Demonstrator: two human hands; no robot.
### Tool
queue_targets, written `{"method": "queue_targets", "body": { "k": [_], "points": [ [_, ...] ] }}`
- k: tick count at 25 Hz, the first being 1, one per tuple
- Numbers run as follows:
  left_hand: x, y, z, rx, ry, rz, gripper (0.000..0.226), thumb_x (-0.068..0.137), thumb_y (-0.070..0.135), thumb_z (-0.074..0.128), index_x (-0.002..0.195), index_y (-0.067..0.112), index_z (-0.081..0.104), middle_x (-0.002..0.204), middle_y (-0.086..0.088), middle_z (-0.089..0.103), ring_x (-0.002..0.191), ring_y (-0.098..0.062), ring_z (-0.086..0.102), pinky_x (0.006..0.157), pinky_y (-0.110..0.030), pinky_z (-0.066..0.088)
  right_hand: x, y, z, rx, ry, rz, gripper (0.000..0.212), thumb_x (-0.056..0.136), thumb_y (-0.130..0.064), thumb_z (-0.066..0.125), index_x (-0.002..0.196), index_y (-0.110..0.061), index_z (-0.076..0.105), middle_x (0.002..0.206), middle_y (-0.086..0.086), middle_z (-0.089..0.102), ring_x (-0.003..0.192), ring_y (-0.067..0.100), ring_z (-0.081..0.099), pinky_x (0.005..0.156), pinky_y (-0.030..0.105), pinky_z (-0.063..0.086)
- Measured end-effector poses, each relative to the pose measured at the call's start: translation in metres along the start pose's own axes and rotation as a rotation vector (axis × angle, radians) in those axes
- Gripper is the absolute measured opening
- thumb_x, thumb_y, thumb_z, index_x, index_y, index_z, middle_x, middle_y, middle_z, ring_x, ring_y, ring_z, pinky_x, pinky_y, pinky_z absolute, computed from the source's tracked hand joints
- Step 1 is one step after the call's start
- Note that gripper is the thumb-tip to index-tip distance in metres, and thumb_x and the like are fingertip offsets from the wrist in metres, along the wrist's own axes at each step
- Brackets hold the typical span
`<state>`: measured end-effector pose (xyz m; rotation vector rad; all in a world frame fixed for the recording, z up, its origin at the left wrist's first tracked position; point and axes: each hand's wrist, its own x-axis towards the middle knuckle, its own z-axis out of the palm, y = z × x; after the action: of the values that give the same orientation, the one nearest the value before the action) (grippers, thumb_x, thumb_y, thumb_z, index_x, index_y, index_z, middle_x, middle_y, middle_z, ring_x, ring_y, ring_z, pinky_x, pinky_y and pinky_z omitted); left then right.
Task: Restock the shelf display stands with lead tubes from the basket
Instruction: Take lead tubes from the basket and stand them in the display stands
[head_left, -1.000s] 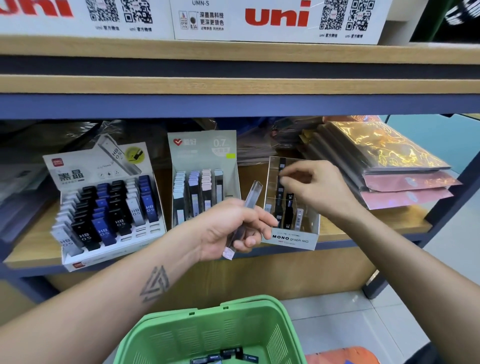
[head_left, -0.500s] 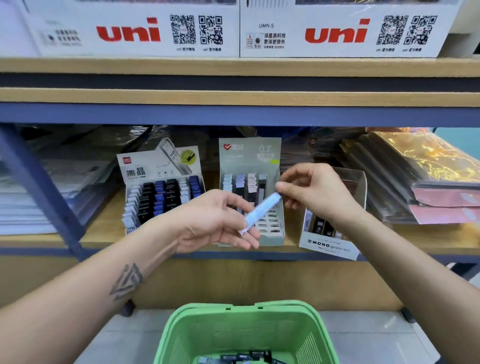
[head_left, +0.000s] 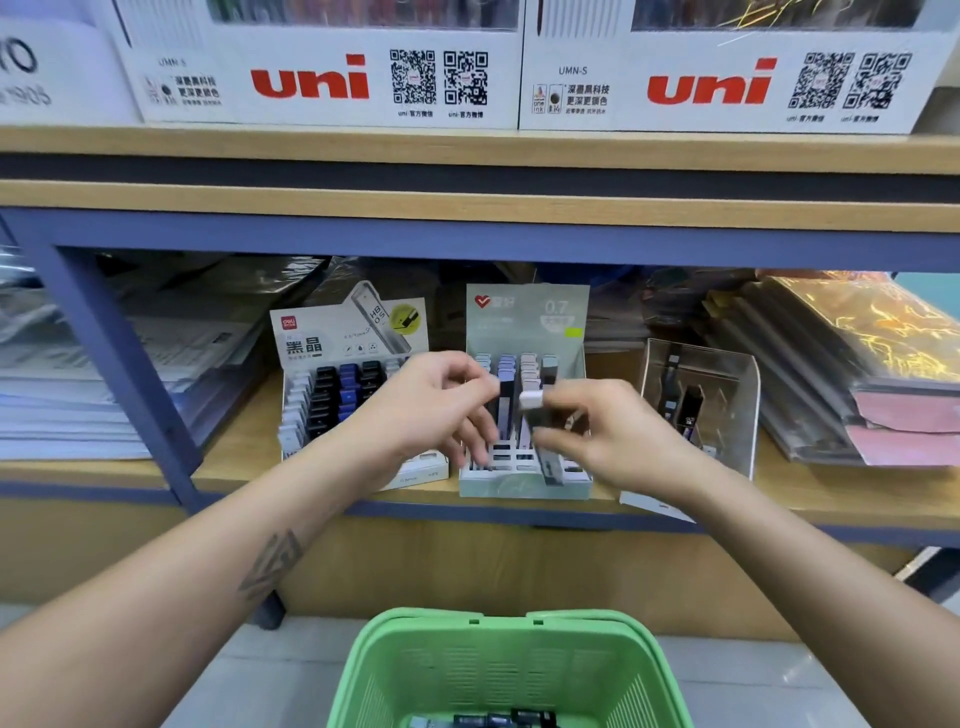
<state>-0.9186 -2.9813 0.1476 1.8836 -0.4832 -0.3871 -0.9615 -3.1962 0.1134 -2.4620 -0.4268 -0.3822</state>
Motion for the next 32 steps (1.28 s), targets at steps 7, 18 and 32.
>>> {"method": "queue_targets", "body": {
  "k": [7,18,32],
  "points": [
    [0.03,-0.04,-0.004,1.052,0.088,0.405,0.048,0.101,0.022,0.047,0.147,0.011,0.046,0.156,-0.004,0.04,0.145,-0.019,0.034,0.118,-0.036,0.032,0.012,0.024,-0.011,0.051,0.34,0.239,0.033,0.088,-0.014,0.076,0.113,-0.03,0.061,0.093,-0.002,0.066,0.076,0.014,0.068,0.078,0.037,0.058],
    [0.036,-0.047,0.007,1.157,0.047,0.396,0.064,0.102,0.026,0.043,0.158,0.008,0.021,0.166,-0.006,0.019,0.152,-0.019,0.02,0.12,-0.028,0.021,0.026,0.021,0.014,-0.004,0.298,0.027,0.021,0.087,-0.008,0.077,0.099,-0.018,0.063,0.082,-0.008,0.065,0.079,0.007,0.063,0.076,0.034,0.054],
    [0.04,-0.046,0.008,1.131,0.081,0.404,0.06,0.097,0.018,0.048,0.154,0.008,0.033,0.16,-0.007,0.032,0.147,-0.022,0.028,0.117,-0.035,0.031,0.023,0.024,0.029,-0.301,0.247,0.053,0.022,0.092,-0.006,0.059,0.105,-0.016,0.073,0.099,0.0,0.068,0.094,0.03,0.064,0.071,0.045,0.055]
  ]
}}
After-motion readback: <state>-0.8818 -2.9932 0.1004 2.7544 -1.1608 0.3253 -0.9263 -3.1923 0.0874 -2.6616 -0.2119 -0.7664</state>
